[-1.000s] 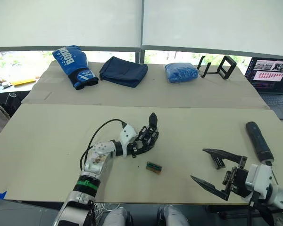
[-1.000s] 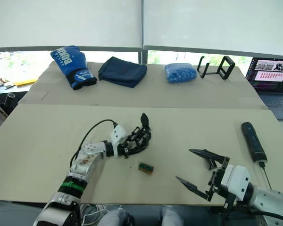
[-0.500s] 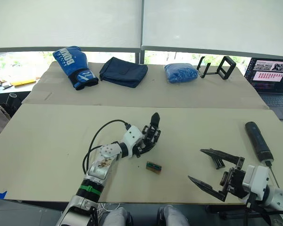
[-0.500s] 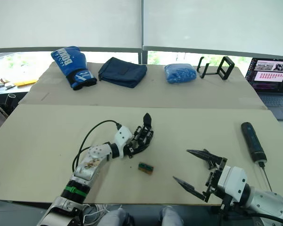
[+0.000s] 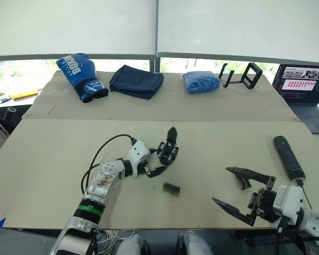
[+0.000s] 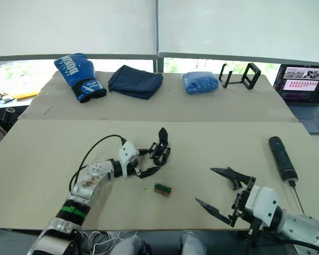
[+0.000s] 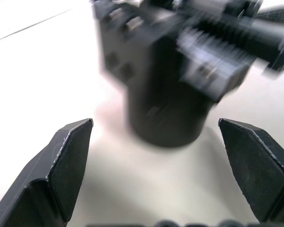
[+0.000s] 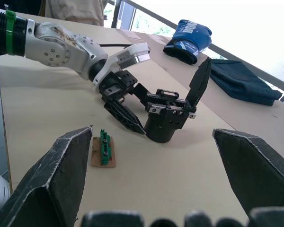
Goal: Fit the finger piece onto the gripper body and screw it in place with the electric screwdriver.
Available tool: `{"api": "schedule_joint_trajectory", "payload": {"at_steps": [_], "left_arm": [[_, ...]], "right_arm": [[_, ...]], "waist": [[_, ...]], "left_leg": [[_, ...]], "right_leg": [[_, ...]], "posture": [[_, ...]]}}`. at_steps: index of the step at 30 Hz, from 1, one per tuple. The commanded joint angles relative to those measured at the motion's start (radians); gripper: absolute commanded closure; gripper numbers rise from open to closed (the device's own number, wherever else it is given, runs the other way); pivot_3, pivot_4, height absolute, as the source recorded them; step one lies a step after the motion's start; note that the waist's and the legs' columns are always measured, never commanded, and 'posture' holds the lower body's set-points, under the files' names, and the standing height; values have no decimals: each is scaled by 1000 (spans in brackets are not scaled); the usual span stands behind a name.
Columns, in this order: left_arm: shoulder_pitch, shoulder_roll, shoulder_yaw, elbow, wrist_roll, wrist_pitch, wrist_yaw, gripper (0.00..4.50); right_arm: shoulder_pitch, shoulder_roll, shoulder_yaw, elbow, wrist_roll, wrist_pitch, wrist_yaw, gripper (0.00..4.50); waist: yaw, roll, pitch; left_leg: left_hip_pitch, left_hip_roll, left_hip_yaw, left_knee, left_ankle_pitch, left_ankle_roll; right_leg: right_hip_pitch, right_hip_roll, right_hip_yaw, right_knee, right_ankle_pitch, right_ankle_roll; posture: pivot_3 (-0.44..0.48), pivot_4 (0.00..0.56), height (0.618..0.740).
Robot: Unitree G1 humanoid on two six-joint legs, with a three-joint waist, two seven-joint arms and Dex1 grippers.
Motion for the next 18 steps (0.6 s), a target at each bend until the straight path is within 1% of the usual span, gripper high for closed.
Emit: {"api": "schedule_joint_trajectory", "payload": {"at_steps": [1,5,8,11,14,18], "left_arm": [[-75,44,14,162,-8,-164,-123,22],[-184,57,14,350,-16,-303,-262,22],[-267,37,12,484,-23,-370,-371,22],[-334,8,11,604,-6,-418,-435,22],[-409,-38,14,718,15,-438,-452,22],[-453,-72,14,800,40,-468,-461,22]], "right_arm": [[-5,-2,-8,-25,22,3,-4,0],[-14,-1,-19,-30,43,31,-26,0],[-23,-8,-23,-31,48,41,-25,0],[-31,-13,-29,-32,48,48,-26,0],[-17,-12,-48,-47,47,52,-34,0],[10,-6,-54,-69,43,56,-41,0]], "waist": [[1,0,0],[1,0,0],[3,0,0],[6,0,0],[6,-1,0],[2,-1,0]], "left_leg": [[0,0,0,0,0,0],[-1,0,0,0,0,0],[-2,0,0,0,0,0],[-5,-1,1,2,-1,1],[-7,-1,1,3,-1,2],[-9,-1,0,7,-2,3]], "right_leg": [[0,0,0,0,0,0],[-1,0,0,0,0,0],[-1,0,-1,0,0,0],[-2,0,-1,-1,0,0],[-3,1,-2,-1,0,0],[-3,1,-2,-1,0,1]], "posture": [[0,150,740],[0,150,740],[0,150,740],[0,150,740],[0,150,740],[0,150,740]]}}
